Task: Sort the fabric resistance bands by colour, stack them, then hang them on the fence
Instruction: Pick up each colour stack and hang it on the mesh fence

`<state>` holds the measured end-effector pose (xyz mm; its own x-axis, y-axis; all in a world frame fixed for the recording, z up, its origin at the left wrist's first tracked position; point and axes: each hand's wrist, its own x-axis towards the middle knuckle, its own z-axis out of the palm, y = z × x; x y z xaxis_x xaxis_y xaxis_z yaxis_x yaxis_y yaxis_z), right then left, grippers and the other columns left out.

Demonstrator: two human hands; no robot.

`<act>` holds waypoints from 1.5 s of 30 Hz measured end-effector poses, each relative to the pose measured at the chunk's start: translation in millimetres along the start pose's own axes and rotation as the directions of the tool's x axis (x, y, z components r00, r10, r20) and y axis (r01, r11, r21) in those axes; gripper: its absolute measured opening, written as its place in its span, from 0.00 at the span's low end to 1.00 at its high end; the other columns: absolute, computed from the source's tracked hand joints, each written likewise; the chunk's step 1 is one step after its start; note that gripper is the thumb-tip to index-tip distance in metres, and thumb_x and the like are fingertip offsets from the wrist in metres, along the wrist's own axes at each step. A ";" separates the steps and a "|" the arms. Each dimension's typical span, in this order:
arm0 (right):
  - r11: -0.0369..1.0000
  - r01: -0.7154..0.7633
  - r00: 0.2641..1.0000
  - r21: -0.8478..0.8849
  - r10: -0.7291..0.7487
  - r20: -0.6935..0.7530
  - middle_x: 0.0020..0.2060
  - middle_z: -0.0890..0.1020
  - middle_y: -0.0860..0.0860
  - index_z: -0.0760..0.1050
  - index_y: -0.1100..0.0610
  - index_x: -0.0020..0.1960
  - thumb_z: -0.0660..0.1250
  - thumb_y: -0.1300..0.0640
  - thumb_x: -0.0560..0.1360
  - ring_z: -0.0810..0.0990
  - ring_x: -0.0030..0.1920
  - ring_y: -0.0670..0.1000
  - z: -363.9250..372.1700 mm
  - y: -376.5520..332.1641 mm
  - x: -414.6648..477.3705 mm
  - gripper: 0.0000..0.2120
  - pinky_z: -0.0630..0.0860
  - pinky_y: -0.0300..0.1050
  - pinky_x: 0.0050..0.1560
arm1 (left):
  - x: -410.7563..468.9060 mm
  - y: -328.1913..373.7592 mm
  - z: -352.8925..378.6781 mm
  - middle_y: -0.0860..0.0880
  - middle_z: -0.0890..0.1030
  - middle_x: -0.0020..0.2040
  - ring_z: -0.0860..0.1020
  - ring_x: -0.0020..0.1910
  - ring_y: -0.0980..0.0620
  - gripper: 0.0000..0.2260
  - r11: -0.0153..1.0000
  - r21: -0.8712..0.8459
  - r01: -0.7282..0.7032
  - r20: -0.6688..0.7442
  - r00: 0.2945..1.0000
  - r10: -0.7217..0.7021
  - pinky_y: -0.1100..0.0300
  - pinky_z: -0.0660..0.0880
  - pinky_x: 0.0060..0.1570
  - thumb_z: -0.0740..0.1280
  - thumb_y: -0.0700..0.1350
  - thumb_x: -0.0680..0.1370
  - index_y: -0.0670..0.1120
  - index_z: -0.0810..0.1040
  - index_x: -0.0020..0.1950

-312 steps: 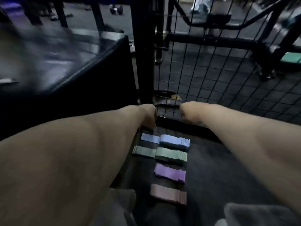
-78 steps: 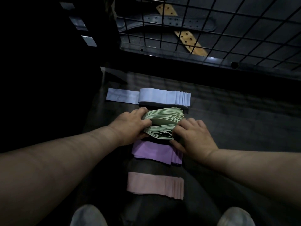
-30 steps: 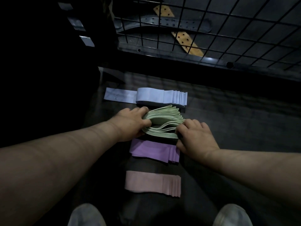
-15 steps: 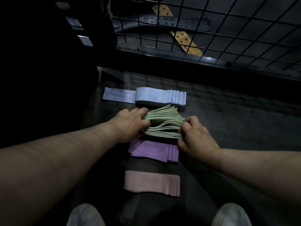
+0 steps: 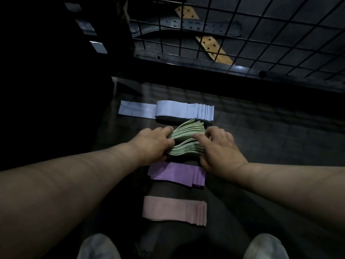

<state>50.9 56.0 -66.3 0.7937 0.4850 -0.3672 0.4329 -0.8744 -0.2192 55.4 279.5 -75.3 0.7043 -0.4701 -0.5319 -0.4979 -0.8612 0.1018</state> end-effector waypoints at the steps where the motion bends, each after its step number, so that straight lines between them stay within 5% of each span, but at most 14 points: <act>1: 0.997 0.076 0.997 -0.019 -0.077 -0.016 0.61 0.68 0.55 0.66 0.50 0.72 0.69 0.49 0.70 0.68 0.62 0.58 0.0 -3.3 1.2 0.31 0.63 0.53 0.65 | 0.1 1.1 -1.8 0.47 0.60 0.73 0.69 0.65 0.46 0.20 1.000 0.004 -0.004 0.004 1.000 0.004 0.53 0.70 0.51 0.67 0.58 0.75 0.54 0.71 0.65; 7: 0.969 0.247 0.969 -0.028 -0.247 0.028 0.65 0.67 0.51 0.69 0.52 0.68 0.69 0.38 0.71 0.63 0.68 0.56 -3.2 -23.0 15.4 0.30 0.55 0.53 0.70 | -3.2 8.1 -13.6 0.49 0.66 0.62 0.70 0.60 0.48 0.18 1.000 -0.015 -0.027 0.030 0.999 0.028 0.56 0.62 0.45 0.67 0.58 0.74 0.54 0.73 0.62; 12: 0.959 0.282 0.958 -0.034 -0.279 0.064 0.59 0.71 0.49 0.72 0.51 0.61 0.67 0.41 0.74 0.66 0.64 0.53 -15.8 -16.7 20.7 0.21 0.55 0.51 0.65 | -4.7 14.2 -19.1 0.49 0.67 0.59 0.71 0.57 0.48 0.18 0.996 -0.077 -0.052 0.027 0.998 0.055 0.57 0.63 0.45 0.67 0.59 0.73 0.55 0.74 0.61; 15: 0.950 0.301 0.944 0.089 -0.310 0.118 0.53 0.75 0.45 0.72 0.49 0.57 0.67 0.44 0.75 0.69 0.60 0.48 -28.3 -8.2 18.5 0.15 0.52 0.51 0.68 | -9.3 14.9 -21.0 0.48 0.64 0.68 0.70 0.63 0.47 0.22 0.985 -0.155 -0.077 -0.041 0.997 0.071 0.56 0.69 0.55 0.67 0.61 0.71 0.55 0.75 0.64; 18: 0.936 0.272 0.946 0.223 -0.303 0.118 0.50 0.75 0.41 0.70 0.48 0.54 0.68 0.46 0.75 0.69 0.56 0.44 -41.8 -2.6 14.8 0.12 0.53 0.48 0.67 | -13.0 13.2 -25.2 0.48 0.55 0.76 0.57 0.75 0.47 0.24 0.960 -0.243 -0.139 -0.148 0.983 0.105 0.51 0.62 0.70 0.69 0.61 0.70 0.53 0.76 0.63; 22: 0.912 0.173 0.956 0.371 -0.246 0.158 0.43 0.77 0.44 0.74 0.49 0.50 0.73 0.45 0.72 0.73 0.51 0.49 -73.9 2.7 12.7 0.13 0.66 0.45 0.55 | -15.7 11.8 -40.0 0.55 0.58 0.75 0.55 0.74 0.51 0.31 0.899 -0.361 -0.247 -0.247 0.955 0.163 0.46 0.60 0.71 0.69 0.65 0.66 0.54 0.75 0.66; 26: 0.698 -0.011 0.920 0.716 -0.274 0.281 0.40 0.82 0.54 0.78 0.57 0.46 0.77 0.54 0.67 0.79 0.43 0.50 -118.0 7.4 12.7 0.13 0.74 0.50 0.45 | -15.1 17.0 -56.6 0.56 0.69 0.68 0.64 0.70 0.54 0.39 0.829 -0.466 -0.308 -0.356 0.923 0.143 0.51 0.64 0.71 0.76 0.68 0.58 0.52 0.75 0.64; 30: 0.610 -0.127 0.879 0.782 -0.296 0.374 0.39 0.82 0.53 0.79 0.59 0.47 0.74 0.58 0.64 0.81 0.40 0.48 -162.9 13.1 8.1 0.12 0.76 0.39 0.39 | -20.2 25.8 -81.2 0.55 0.80 0.52 0.78 0.51 0.55 0.24 0.773 -0.552 -0.312 -0.468 0.883 0.022 0.55 0.77 0.49 0.77 0.56 0.63 0.52 0.76 0.55; 33: 0.587 -0.171 0.873 0.791 -0.282 0.398 0.40 0.82 0.54 0.79 0.58 0.48 0.74 0.57 0.65 0.81 0.40 0.49 -190.6 18.2 -1.2 0.13 0.77 0.41 0.39 | -34.9 24.4 -117.7 0.56 0.79 0.50 0.79 0.49 0.57 0.25 0.739 -0.609 -0.290 -0.435 0.901 -0.004 0.59 0.78 0.45 0.79 0.50 0.64 0.55 0.73 0.56; 38: 0.314 -0.197 0.930 0.929 -0.239 0.278 0.43 0.82 0.59 0.78 0.61 0.52 0.84 0.51 0.52 0.83 0.39 0.53 -219.4 19.1 -36.9 0.33 0.81 0.43 0.37 | -68.6 28.0 -195.2 0.49 0.82 0.50 0.82 0.49 0.53 0.23 0.584 -0.764 -0.273 -0.331 0.944 0.008 0.58 0.81 0.43 0.79 0.38 0.66 0.49 0.77 0.58; 42: 0.025 -0.150 0.954 0.988 -0.260 0.151 0.48 0.81 0.60 0.74 0.64 0.60 0.78 0.57 0.62 0.83 0.45 0.56 -255.6 2.6 -75.3 0.29 0.82 0.48 0.47 | -109.4 41.9 -255.7 0.39 0.83 0.52 0.82 0.51 0.41 0.25 0.466 -0.840 -0.278 -0.324 0.946 -0.020 0.48 0.79 0.52 0.76 0.41 0.61 0.42 0.80 0.58; 45: 0.031 -0.069 0.954 0.997 -0.289 0.075 0.51 0.82 0.59 0.74 0.66 0.65 0.70 0.56 0.70 0.82 0.51 0.57 -288.2 -14.7 -104.4 0.26 0.79 0.53 0.56 | -143.9 55.0 -292.8 0.33 0.82 0.49 0.80 0.44 0.39 0.25 0.449 -0.851 -0.270 -0.320 0.947 -0.037 0.46 0.75 0.48 0.74 0.43 0.60 0.37 0.80 0.55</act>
<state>84.8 13.9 235.8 0.6001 0.7168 -0.3551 -0.4678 -0.0456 -0.8827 74.8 243.2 253.0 0.8471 -0.4749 -0.2384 0.0167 -0.4246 0.9052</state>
